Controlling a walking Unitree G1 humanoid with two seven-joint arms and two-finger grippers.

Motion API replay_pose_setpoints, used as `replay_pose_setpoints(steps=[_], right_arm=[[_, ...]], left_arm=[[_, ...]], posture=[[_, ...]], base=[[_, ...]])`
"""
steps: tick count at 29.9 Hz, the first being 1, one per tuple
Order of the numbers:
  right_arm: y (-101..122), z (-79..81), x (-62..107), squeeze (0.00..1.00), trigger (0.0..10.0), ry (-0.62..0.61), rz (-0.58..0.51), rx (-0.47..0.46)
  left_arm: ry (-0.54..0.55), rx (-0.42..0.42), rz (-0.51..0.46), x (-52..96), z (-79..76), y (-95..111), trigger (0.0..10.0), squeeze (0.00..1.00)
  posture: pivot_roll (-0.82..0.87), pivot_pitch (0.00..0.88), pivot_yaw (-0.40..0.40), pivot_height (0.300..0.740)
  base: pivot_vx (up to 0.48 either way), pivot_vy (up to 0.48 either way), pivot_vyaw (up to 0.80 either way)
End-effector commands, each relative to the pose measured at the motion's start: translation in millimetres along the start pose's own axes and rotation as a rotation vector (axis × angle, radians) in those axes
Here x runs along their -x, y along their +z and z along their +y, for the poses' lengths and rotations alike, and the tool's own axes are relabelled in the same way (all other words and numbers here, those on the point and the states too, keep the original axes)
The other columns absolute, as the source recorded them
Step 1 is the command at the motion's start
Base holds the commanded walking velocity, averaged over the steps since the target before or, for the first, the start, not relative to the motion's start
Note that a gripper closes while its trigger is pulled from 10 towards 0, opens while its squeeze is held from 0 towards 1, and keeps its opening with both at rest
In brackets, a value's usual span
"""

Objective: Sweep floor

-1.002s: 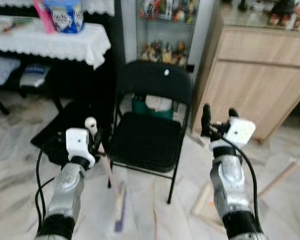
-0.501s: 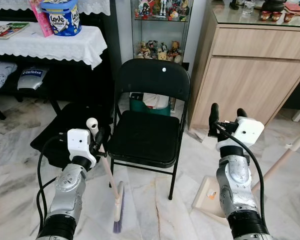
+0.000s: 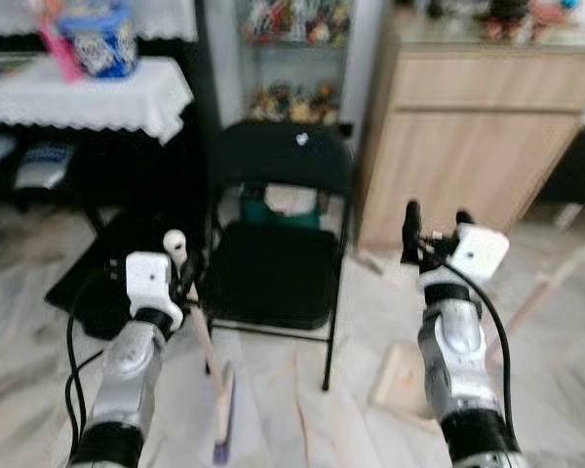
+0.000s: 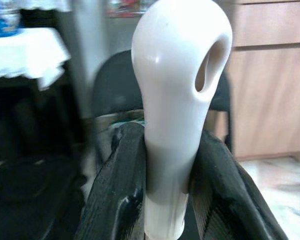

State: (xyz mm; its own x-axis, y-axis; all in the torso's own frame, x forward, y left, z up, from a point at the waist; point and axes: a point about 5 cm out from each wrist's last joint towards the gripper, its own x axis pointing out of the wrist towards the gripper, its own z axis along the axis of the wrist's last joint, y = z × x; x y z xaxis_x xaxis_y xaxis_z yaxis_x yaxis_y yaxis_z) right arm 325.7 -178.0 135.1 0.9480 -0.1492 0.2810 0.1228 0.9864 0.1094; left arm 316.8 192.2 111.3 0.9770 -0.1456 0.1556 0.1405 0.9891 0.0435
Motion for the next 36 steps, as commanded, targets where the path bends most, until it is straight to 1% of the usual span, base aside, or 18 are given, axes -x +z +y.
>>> replay_pose_setpoints(steps=[1,16,27,29,32,33,34,35,36], right_arm=[[-1.3,1.1,-0.1,0.00,10.0,0.000,0.009,-0.002],[-2.5,3.0,-0.4,0.00,10.0,0.016,0.020,-0.003],[-5.3,4.5,-0.1,0.00,10.0,0.032,0.035,0.003],[-6.7,4.8,0.4,0.00,10.0,0.037,0.042,0.002],[-7.1,4.8,0.8,0.00,10.0,0.038,0.044,0.002],[-7.4,5.0,0.8,0.00,10.0,0.040,0.045,0.003],[-7.9,5.2,1.0,0.00,10.0,0.042,0.048,0.003],[-8.1,5.3,1.1,0.00,10.0,0.042,0.048,0.002],[-8.4,5.7,1.2,0.00,10.0,0.043,0.049,0.002]], left_arm=[[-0.015,-0.007,-0.046,-3.9,-2.9,9.7,10.0,0.00],[-0.013,-0.006,-0.042,-3.6,-2.8,9.2,10.0,0.00],[-0.025,-0.014,-0.019,-1.8,-3.7,5.6,10.0,0.00],[-0.051,-0.002,0.002,1.4,-4.4,1.8,10.0,0.00],[-0.060,0.002,0.013,2.3,-4.4,0.5,10.0,0.00],[-0.075,0.012,0.035,2.9,-5.1,-2.3,10.0,0.00],[-0.093,0.030,0.061,4.1,-6.1,-6.1,10.0,0.00],[-0.092,0.043,0.066,4.6,-6.2,-7.4,10.0,0.00],[-0.076,0.088,0.067,5.4,-5.7,-9.5,10.0,0.00]], posture=[[0.02,0.047,0.020,0.740],[0.02,0.042,0.018,0.740],[0.02,0.042,0.017,0.740],[0.02,0.037,0.017,0.740],[0.02,0.037,0.017,0.740],[0.02,0.037,0.017,0.740],[0.02,0.031,0.016,0.740],[0.02,0.031,0.016,0.740],[0.02,0.030,0.018,0.740]], base=[[0.266,0.000,0.00],[0.268,0.000,0.00],[0.000,0.000,0.00],[0.000,0.000,0.00],[0.000,0.000,0.00],[0.000,0.000,0.00],[0.000,0.000,0.00],[0.000,0.000,0.00],[0.000,0.000,0.00]])
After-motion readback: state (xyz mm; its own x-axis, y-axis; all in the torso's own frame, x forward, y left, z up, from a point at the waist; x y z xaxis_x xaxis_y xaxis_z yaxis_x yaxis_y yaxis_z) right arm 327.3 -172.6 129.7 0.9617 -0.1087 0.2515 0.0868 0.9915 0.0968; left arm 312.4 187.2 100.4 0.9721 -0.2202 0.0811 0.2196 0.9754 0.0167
